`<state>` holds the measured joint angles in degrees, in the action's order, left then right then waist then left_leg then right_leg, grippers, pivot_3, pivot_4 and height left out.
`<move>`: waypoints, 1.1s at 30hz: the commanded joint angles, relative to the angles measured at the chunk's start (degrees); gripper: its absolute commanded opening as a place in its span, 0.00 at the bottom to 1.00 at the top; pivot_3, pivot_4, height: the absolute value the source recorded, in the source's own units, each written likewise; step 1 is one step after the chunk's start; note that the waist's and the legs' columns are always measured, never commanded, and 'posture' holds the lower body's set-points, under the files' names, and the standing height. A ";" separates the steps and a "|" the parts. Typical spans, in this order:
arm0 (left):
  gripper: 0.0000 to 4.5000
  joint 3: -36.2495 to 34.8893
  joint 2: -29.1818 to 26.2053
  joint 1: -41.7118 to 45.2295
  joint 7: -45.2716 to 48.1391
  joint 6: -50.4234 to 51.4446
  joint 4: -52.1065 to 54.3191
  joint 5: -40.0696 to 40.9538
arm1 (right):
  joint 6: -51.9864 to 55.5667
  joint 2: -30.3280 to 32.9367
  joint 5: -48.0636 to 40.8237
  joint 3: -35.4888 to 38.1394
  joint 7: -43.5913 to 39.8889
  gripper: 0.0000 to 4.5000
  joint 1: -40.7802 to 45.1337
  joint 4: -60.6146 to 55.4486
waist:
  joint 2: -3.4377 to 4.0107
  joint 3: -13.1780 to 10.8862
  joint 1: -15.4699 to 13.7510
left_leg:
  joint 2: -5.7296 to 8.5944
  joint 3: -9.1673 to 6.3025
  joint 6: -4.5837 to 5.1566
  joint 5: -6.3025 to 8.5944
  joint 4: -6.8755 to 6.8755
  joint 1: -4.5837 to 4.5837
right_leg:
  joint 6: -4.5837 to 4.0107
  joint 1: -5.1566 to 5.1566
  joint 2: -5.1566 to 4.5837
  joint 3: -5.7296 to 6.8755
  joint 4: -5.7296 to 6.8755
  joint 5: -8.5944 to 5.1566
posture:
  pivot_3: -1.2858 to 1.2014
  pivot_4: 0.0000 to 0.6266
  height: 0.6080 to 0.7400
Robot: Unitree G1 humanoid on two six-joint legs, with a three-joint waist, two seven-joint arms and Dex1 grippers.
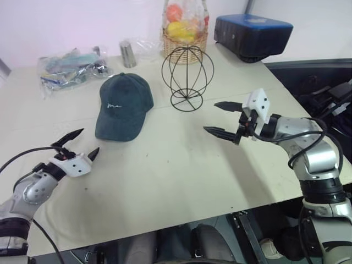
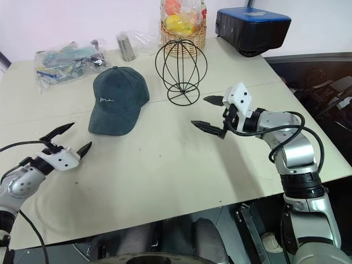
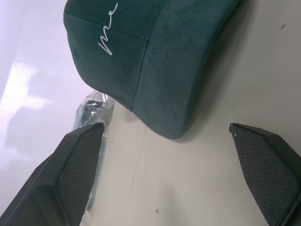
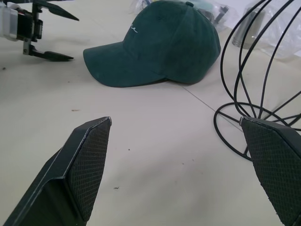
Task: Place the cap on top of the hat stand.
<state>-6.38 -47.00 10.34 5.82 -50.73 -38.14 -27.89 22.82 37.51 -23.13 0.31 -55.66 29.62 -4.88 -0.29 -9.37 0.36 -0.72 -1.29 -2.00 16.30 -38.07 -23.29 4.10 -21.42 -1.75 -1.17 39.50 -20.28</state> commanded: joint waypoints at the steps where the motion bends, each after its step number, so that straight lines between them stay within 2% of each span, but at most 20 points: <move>1: 1.00 3.11 -0.33 1.81 -3.07 1.76 -1.93 -3.09 | -0.69 0.42 -0.16 1.23 0.43 0.99 0.44 -2.33 | 0.02 0.01 -0.13 | 0.01 0.00 0.00 0.00 -0.01 0.00 | 0.00 0.00 0.00 0.00 0.02 0.00 | 0.52 0.24 1.00; 15: 1.00 10.97 -0.18 8.57 -12.47 5.87 -8.77 -7.50 | 0.34 0.78 -0.38 1.56 1.14 0.99 0.09 -3.65 | 0.07 0.04 -0.95 | 0.01 0.01 -0.01 -0.01 -0.07 0.08 | 0.00 0.00 0.02 -0.02 0.21 0.00 | 0.52 0.24 1.00; 33: 1.00 14.79 0.81 11.58 -14.71 4.92 -12.98 -5.62 | -0.87 0.90 0.18 1.77 0.96 0.99 0.36 -2.41 | 0.22 0.13 -1.02 | 0.03 0.02 -0.03 -0.02 -0.09 0.17 | 0.00 0.01 0.02 -0.04 0.35 0.00 | 0.52 0.24 1.00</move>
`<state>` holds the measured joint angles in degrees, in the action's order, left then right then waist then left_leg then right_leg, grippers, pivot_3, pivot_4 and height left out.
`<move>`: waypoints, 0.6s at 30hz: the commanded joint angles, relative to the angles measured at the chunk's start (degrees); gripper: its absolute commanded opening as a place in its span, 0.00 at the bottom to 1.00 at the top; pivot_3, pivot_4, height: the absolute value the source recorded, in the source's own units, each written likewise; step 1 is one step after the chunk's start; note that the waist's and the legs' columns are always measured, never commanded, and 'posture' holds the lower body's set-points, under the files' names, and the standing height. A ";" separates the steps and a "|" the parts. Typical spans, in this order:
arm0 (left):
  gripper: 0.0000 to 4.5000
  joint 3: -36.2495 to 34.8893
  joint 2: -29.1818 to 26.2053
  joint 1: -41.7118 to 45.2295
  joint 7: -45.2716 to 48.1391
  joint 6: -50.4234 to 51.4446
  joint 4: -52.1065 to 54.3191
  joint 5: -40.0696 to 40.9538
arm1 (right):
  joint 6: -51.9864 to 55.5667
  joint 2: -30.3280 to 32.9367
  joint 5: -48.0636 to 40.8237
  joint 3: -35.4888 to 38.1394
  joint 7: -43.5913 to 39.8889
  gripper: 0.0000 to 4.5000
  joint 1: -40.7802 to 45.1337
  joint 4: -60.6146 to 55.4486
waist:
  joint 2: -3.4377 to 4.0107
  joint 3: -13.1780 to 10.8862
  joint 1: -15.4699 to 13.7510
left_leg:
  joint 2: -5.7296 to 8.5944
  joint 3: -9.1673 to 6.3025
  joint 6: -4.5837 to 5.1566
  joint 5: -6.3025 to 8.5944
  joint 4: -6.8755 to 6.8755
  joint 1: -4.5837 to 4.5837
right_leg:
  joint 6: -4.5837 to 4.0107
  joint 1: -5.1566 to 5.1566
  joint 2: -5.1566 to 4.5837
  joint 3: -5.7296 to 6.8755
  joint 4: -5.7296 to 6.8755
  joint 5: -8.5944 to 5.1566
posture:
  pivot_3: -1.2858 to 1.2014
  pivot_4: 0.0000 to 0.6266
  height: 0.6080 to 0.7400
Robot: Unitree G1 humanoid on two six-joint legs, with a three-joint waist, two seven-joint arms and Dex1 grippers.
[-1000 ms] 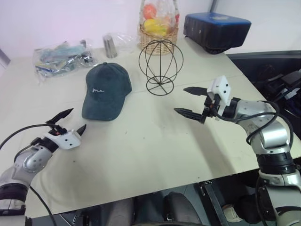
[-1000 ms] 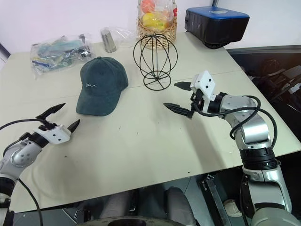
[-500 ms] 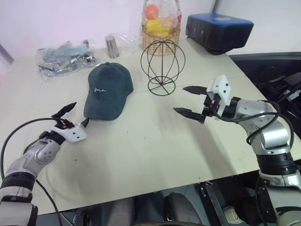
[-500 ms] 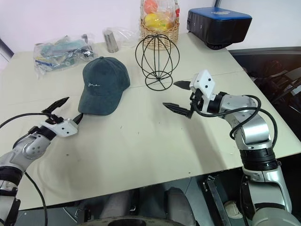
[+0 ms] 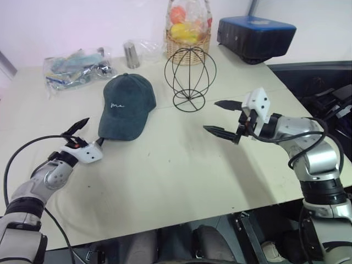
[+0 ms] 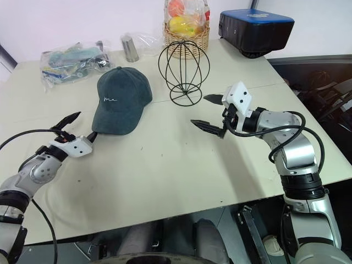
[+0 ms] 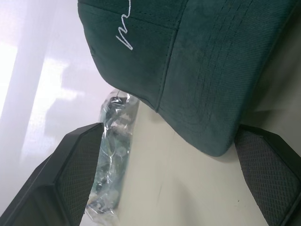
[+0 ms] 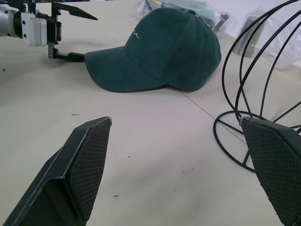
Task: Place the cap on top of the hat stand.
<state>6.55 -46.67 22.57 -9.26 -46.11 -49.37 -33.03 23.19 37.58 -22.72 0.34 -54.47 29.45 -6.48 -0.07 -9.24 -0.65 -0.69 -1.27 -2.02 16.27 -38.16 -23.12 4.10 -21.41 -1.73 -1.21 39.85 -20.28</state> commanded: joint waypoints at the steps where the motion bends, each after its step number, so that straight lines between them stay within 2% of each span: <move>1: 1.00 1.97 0.50 -0.52 0.35 0.19 -1.76 -0.45 | -1.27 0.84 -0.20 1.73 -0.25 0.99 0.57 -0.76 | 0.00 0.00 -0.01 | 0.00 0.00 0.00 0.00 0.00 0.00 | 0.00 0.00 0.00 0.00 0.00 0.00 | 0.52 0.24 1.00; 10: 1.00 3.24 0.62 0.51 -0.36 -0.68 -2.26 -0.45 | -1.16 0.86 -0.17 1.66 -0.10 0.99 0.82 -0.85 | 0.02 0.01 -0.07 | 0.02 0.01 0.00 0.00 -0.01 0.00 | 0.00 0.01 -0.01 0.00 0.00 0.00 | 0.52 0.24 1.00; 13: 0.81 3.53 0.53 0.65 -0.50 -1.10 -2.34 -0.35 | -0.81 0.93 -0.22 1.67 0.11 1.00 0.85 -1.25 | 0.02 0.01 -0.02 | 0.02 0.01 0.00 0.00 -0.01 -0.01 | 0.00 0.00 -0.01 0.00 0.00 0.00 | 0.52 0.24 1.00; 18: 0.24 4.09 0.37 0.64 -0.63 -1.34 -2.32 0.09 | -0.65 0.95 -0.34 1.67 0.28 1.00 0.69 -1.50 | 0.13 0.08 -0.09 | 0.02 0.01 0.00 0.00 -0.01 -0.02 | 0.00 0.00 -0.02 0.00 0.00 0.00 | 0.52 0.24 1.00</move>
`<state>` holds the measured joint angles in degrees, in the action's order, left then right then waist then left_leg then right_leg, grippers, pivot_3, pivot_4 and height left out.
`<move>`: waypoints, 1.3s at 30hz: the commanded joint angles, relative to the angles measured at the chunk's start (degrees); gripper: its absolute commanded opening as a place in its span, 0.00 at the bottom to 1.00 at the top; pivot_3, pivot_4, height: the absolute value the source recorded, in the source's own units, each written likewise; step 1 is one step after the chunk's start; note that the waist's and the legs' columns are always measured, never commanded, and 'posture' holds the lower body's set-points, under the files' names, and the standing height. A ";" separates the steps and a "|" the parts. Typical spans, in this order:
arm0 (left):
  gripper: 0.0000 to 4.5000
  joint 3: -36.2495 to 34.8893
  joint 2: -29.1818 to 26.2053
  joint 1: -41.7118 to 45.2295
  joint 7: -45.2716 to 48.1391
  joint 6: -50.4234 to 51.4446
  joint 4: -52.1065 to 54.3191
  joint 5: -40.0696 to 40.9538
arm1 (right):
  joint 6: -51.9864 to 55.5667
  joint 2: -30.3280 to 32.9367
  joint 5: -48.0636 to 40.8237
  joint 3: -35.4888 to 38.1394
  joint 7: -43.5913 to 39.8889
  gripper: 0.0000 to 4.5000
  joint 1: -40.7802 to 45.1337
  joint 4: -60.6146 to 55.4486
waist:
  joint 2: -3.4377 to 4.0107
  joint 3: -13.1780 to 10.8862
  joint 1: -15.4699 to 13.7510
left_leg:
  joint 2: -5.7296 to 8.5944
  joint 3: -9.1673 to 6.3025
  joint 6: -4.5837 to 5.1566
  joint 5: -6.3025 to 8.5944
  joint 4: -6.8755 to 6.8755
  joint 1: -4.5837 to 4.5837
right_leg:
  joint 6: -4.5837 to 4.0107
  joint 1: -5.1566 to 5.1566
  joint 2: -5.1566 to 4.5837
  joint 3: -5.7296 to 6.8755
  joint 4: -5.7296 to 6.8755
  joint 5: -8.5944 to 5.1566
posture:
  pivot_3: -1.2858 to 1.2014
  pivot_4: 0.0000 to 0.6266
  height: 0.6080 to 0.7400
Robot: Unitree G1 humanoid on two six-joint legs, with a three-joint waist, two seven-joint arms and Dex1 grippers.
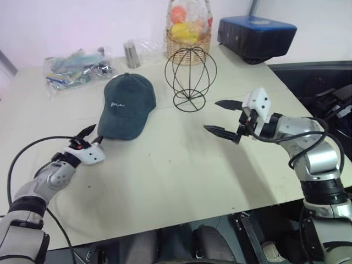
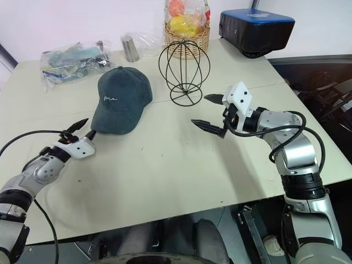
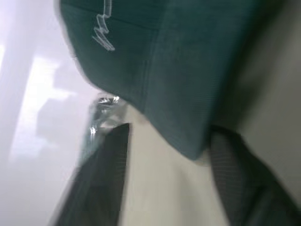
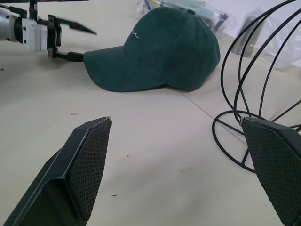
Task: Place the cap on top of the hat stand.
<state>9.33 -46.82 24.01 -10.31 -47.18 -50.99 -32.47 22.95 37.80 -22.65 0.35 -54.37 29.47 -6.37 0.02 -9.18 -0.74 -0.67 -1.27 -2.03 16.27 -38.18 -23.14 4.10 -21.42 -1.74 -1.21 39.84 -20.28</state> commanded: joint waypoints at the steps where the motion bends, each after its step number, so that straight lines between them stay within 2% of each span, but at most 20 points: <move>1: 0.13 1.34 0.48 -0.87 0.41 -0.35 -0.67 -0.37 | -0.42 0.71 -0.40 1.65 0.18 1.00 0.66 -1.58 | 0.11 0.06 -0.03 | 0.01 0.00 0.00 0.00 0.00 0.00 | 0.00 0.01 -0.01 0.00 0.00 0.00 | 0.52 0.24 1.00; 2: 0.03 1.35 0.45 -0.93 0.43 -0.40 -0.64 -0.27 | -0.43 0.69 -0.38 1.63 0.19 1.00 0.66 -1.53 | 0.19 0.11 -0.07 | 0.02 0.00 0.00 0.00 0.00 0.03 | 0.00 0.04 -0.02 0.00 0.00 0.00 | 0.52 0.24 1.00; 14: 0.03 -1.16 -0.47 -2.75 -2.84 -2.15 3.05 0.79 | -0.62 0.87 -0.49 1.85 -0.05 1.00 0.32 -1.40 | 0.25 0.15 0.09 | 0.05 0.02 0.00 0.00 0.00 0.06 | 0.00 0.05 -0.03 -0.03 -0.01 0.00 | 0.52 0.24 1.00; 20: 0.03 -5.54 1.66 -4.63 -0.80 1.19 6.61 7.81 | -0.56 0.99 -0.56 1.85 -0.09 1.00 0.29 -1.37 | 0.24 0.14 0.09 | 0.04 0.02 0.00 0.00 0.00 -0.03 | 0.00 -0.02 -0.04 -0.03 -0.03 0.00 | 0.52 0.24 1.00; 27: 0.03 -11.43 7.83 -8.54 2.57 12.04 17.68 16.46 | -0.18 1.50 -0.64 1.81 -0.23 1.00 0.67 -1.42 | 0.21 0.13 0.12 | 0.03 0.01 0.00 0.00 -0.01 -0.08 | 0.00 -0.04 -0.04 -0.02 -0.03 0.00 | 0.52 0.24 1.00; 36: 0.03 -15.88 13.84 -9.02 3.20 31.73 34.15 17.49 | 0.45 2.32 -0.90 1.66 -0.72 1.00 1.68 -1.32 | 0.15 0.09 0.14 | 0.02 0.00 0.00 0.00 -0.02 -0.11 | 0.00 -0.07 0.00 -0.03 -0.04 0.00 | 0.52 0.24 1.00; 39: 0.03 -16.62 14.08 -7.80 4.58 36.92 38.97 17.47 | 0.55 2.27 -0.83 1.50 -0.94 1.00 1.99 -1.22 | 0.09 0.06 0.15 | 0.02 -0.01 0.00 0.00 -0.03 -0.12 | 0.00 -0.06 0.01 -0.03 -0.04 0.00 | 0.52 0.24 1.00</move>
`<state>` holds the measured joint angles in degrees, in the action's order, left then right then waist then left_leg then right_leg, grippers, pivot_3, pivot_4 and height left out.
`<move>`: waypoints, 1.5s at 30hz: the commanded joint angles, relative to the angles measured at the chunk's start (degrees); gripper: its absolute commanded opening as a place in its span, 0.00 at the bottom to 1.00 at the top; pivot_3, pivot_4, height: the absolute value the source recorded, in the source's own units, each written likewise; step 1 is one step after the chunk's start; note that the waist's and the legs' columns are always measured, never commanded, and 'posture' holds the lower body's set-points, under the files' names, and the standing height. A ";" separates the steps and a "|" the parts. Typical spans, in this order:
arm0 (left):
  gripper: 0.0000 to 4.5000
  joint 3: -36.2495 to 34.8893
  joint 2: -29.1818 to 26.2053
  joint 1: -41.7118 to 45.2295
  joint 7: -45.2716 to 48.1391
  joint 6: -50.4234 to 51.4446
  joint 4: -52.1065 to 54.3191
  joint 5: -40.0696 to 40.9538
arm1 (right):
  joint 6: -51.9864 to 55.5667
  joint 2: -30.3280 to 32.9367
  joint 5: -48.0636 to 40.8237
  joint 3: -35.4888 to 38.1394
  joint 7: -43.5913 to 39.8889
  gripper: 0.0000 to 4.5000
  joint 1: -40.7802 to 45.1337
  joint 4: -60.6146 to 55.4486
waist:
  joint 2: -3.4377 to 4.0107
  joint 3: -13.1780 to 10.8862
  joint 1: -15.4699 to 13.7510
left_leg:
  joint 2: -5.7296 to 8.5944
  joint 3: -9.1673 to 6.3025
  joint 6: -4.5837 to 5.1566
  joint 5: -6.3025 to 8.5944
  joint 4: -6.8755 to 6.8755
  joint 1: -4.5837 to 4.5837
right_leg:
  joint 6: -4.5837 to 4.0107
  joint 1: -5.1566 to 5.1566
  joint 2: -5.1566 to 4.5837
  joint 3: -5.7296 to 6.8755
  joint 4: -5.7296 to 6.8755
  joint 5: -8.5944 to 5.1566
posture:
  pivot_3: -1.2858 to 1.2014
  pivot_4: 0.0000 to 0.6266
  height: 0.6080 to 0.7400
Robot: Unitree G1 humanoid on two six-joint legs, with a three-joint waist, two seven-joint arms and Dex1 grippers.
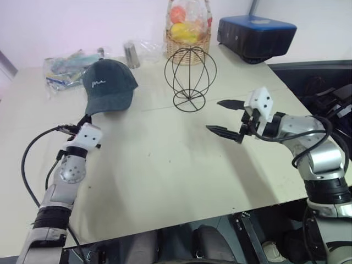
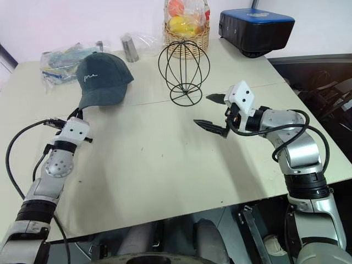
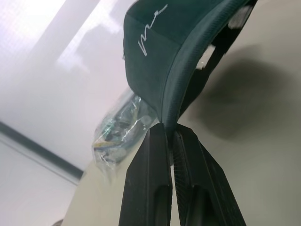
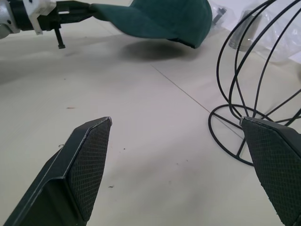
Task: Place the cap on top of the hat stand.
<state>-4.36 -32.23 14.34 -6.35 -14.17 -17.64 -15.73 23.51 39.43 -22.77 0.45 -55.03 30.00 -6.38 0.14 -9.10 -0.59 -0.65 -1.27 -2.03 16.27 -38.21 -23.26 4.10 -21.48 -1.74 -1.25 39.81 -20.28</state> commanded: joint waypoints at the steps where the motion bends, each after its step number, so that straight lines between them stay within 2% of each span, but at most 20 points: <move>1: 0.03 -3.31 -0.51 2.75 1.20 5.99 7.26 1.12 | -0.02 0.63 -0.70 1.37 -0.38 1.00 1.52 -1.13 | -0.07 -0.04 -0.01 | 0.00 0.00 0.00 0.00 0.00 0.00 | 0.00 0.00 0.00 0.00 0.00 0.00 | 0.52 0.24 1.00; 5: 0.03 -4.66 -2.60 7.84 4.05 13.26 10.77 0.93 | -0.41 0.46 -0.49 1.22 -0.80 1.00 1.56 -0.63 | -0.15 -0.09 -0.09 | 0.00 -0.04 0.00 0.00 -0.02 -0.02 | 0.00 0.00 0.02 0.01 0.00 0.00 | 0.52 0.24 1.00; 10: 0.03 -4.47 -6.06 18.26 6.97 17.51 9.46 0.77 | -1.10 -0.05 -0.08 0.78 -0.99 1.00 1.78 0.14 | -0.31 -0.19 -0.01 | 0.00 -0.05 -0.02 -0.01 -0.03 -0.04 | 0.00 -0.02 0.06 0.02 -0.01 0.00 | 0.52 0.24 1.00; 16: 0.03 -1.73 -6.05 28.65 9.81 20.43 7.73 -0.30 | -1.69 -0.52 0.07 0.69 -0.89 1.00 1.94 0.48 | -0.34 -0.20 -0.04 | 0.00 -0.04 -0.02 -0.01 -0.03 -0.09 | 0.00 -0.02 0.07 0.02 -0.13 0.00 | 0.52 0.24 1.00; 24: 0.03 4.13 -0.29 38.99 10.71 25.68 5.95 -2.66 | -2.16 -0.97 0.36 0.72 -0.43 1.00 2.02 0.55 | -0.43 -0.26 -0.06 | 0.01 -0.05 -0.04 -0.03 -0.05 -0.12 | 0.00 -0.03 0.09 0.02 -0.13 0.00 | 0.52 0.24 1.00; 33: 0.03 11.60 7.88 49.66 6.73 28.88 -1.20 -9.28 | -2.52 -1.08 0.55 0.96 -0.19 1.00 1.61 0.31 | -0.48 -0.29 -0.05 | 0.01 -0.04 -0.08 -0.05 -0.05 -0.17 | 0.00 -0.11 0.11 0.00 -0.13 0.00 | 0.52 0.24 1.00; 39: 0.03 13.77 11.79 52.64 6.04 27.70 -3.40 -10.24 | -2.26 -1.15 0.68 1.06 0.09 1.00 1.58 -0.01 | -0.49 -0.30 0.02 | 0.01 -0.02 -0.32 -0.19 -0.05 -0.20 | 0.00 -0.14 0.11 -0.02 -0.13 0.00 | 0.52 0.24 1.00; 45: 0.03 16.37 12.41 54.05 6.22 23.22 -5.52 -11.77 | -2.07 -1.19 0.64 0.88 0.29 1.00 1.71 -0.11 | -0.50 -0.30 -0.05 | 0.01 -0.02 -0.44 -0.25 -0.04 -0.20 | 0.00 -0.16 0.12 -0.05 -0.13 0.00 | 0.52 0.24 1.00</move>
<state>12.19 -19.52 65.50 0.72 11.24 -23.96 -26.43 22.04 38.40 -21.57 0.31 -54.88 30.86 -4.75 -0.35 -9.41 -0.64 -0.64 -1.29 -2.47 16.02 -38.24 -23.45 4.11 -21.64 -1.62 -1.29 39.68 -20.28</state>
